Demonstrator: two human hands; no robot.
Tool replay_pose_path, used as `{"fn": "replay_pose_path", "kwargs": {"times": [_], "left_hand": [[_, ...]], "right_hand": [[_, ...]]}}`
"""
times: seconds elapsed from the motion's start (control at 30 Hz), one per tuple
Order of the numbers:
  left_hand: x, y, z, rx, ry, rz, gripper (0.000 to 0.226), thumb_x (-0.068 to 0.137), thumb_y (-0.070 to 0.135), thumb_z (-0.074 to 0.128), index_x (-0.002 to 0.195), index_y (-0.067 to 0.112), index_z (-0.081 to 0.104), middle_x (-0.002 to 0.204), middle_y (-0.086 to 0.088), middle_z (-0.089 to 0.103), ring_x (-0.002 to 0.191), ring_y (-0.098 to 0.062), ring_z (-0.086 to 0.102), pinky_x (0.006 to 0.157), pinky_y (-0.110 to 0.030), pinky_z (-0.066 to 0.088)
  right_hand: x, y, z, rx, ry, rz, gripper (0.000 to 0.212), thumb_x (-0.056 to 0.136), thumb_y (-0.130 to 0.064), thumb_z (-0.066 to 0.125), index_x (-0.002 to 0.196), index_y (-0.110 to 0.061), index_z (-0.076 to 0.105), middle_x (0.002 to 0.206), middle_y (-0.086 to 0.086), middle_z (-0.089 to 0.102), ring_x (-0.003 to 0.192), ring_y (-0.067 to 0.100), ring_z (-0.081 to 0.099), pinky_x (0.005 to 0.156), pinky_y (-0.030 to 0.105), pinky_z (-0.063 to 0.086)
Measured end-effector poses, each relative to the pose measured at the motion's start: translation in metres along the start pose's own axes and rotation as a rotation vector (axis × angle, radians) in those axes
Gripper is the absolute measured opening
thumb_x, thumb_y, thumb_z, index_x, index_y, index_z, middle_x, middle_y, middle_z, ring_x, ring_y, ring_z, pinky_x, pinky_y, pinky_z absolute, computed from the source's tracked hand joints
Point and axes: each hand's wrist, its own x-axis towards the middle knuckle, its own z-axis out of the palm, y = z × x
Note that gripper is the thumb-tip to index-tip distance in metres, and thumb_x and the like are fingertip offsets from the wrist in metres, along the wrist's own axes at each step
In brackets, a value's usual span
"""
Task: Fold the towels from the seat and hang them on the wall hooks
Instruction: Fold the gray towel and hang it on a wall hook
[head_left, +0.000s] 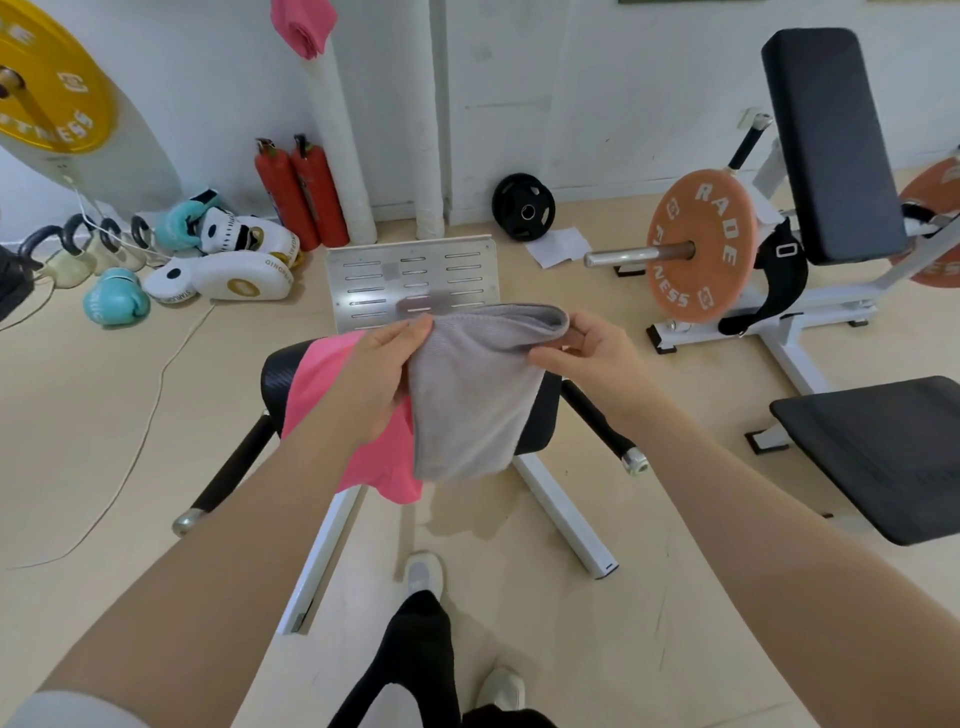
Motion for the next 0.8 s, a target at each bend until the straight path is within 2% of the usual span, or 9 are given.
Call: {"fn": "replay_pose_path", "kwargs": {"times": [0.13, 0.27, 0.37, 0.47, 0.53, 0.63, 0.7, 0.73, 0.8], "left_hand": [[0.028, -0.013, -0.002, 0.048, 0.006, -0.152, 0.025, 0.097, 0.028, 0.045, 0.094, 0.013, 0.064, 0.092, -0.011, 0.056, 0.084, -0.021, 0.050, 0.068, -0.027, 0.044], [0.079, -0.023, -0.004, 0.200, 0.022, -0.172, 0.028, 0.095, 0.031, 0.049, 0.097, 0.010, 0.067, 0.084, -0.006, 0.066, 0.068, -0.013, 0.060, 0.057, -0.020, 0.053], [0.130, -0.032, -0.008, 0.323, 0.050, -0.181, 0.036, 0.092, 0.033, 0.054, 0.095, -0.001, 0.068, 0.091, -0.012, 0.069, 0.076, -0.017, 0.062, 0.062, -0.015, 0.053], [0.185, -0.043, -0.015, 0.465, 0.113, -0.172, 0.053, 0.088, 0.044, 0.057, 0.084, -0.009, 0.064, 0.072, -0.017, 0.060, 0.065, -0.021, 0.052, 0.062, -0.028, 0.048], [0.221, -0.052, -0.019, 0.565, 0.132, -0.170, 0.062, 0.082, 0.056, 0.055, 0.078, -0.006, 0.063, 0.070, -0.021, 0.058, 0.063, -0.021, 0.051, 0.070, -0.038, 0.050], [0.264, -0.064, -0.019, 0.629, 0.113, -0.183, 0.055, 0.088, 0.051, 0.051, 0.073, -0.001, 0.061, 0.069, -0.010, 0.053, 0.064, -0.019, 0.048, 0.070, -0.037, 0.045], [0.283, -0.068, -0.015, 0.707, 0.108, -0.180, 0.048, 0.094, 0.041, 0.047, 0.066, 0.003, 0.053, 0.065, -0.007, 0.050, 0.065, -0.023, 0.046, 0.068, -0.031, 0.036], [0.291, -0.072, -0.013, 0.754, 0.121, -0.170, 0.038, 0.096, 0.036, 0.045, 0.075, 0.006, 0.056, 0.072, -0.006, 0.055, 0.073, -0.025, 0.050, 0.071, -0.030, 0.037], [0.296, -0.083, -0.010, 0.831, 0.122, -0.115, 0.028, 0.097, 0.026, 0.043, 0.114, 0.006, 0.053, 0.104, -0.006, 0.058, 0.101, -0.027, 0.054, 0.086, -0.033, 0.040]], "right_hand": [[0.022, 0.014, -0.005, 0.052, 0.079, 0.042, 0.015, 0.088, -0.005, 0.059, 0.087, -0.017, 0.067, 0.066, -0.016, 0.067, 0.064, -0.004, 0.060, 0.066, 0.011, 0.048], [0.068, 0.037, -0.008, 0.091, 0.071, 0.230, 0.018, 0.096, -0.017, 0.049, 0.100, -0.013, 0.065, 0.093, -0.001, 0.065, 0.086, 0.010, 0.060, 0.081, 0.023, 0.049], [0.113, 0.055, -0.009, -0.054, 0.092, 0.335, 0.020, 0.098, -0.020, 0.042, 0.089, -0.012, 0.059, 0.086, 0.002, 0.056, 0.079, 0.013, 0.052, 0.070, 0.023, 0.041], [0.162, 0.075, -0.008, -0.144, 0.171, 0.386, 0.027, 0.100, -0.023, 0.037, 0.078, -0.012, 0.049, 0.073, 0.000, 0.045, 0.068, 0.012, 0.043, 0.059, 0.023, 0.033], [0.196, 0.091, -0.010, -0.214, 0.222, 0.400, 0.031, 0.101, -0.027, 0.032, 0.075, -0.014, 0.043, 0.068, -0.002, 0.038, 0.066, 0.014, 0.038, 0.056, 0.025, 0.029], [0.236, 0.113, -0.014, -0.305, 0.261, 0.466, 0.028, 0.101, -0.032, 0.029, 0.092, -0.012, 0.047, 0.079, 0.001, 0.046, 0.081, 0.021, 0.046, 0.068, 0.031, 0.037], [0.253, 0.124, -0.013, -0.284, 0.312, 0.513, 0.020, 0.099, -0.030, 0.035, 0.104, -0.014, 0.046, 0.097, 0.006, 0.056, 0.095, 0.027, 0.055, 0.082, 0.039, 0.045], [0.259, 0.127, -0.012, -0.326, 0.320, 0.509, 0.021, 0.098, -0.026, 0.038, 0.113, -0.014, 0.046, 0.112, 0.011, 0.056, 0.106, 0.029, 0.054, 0.090, 0.042, 0.046], [0.260, 0.133, -0.008, -0.600, 0.254, 0.454, 0.038, 0.097, -0.019, 0.040, 0.134, -0.012, 0.038, 0.139, 0.013, 0.042, 0.126, 0.031, 0.041, 0.105, 0.042, 0.035]]}}
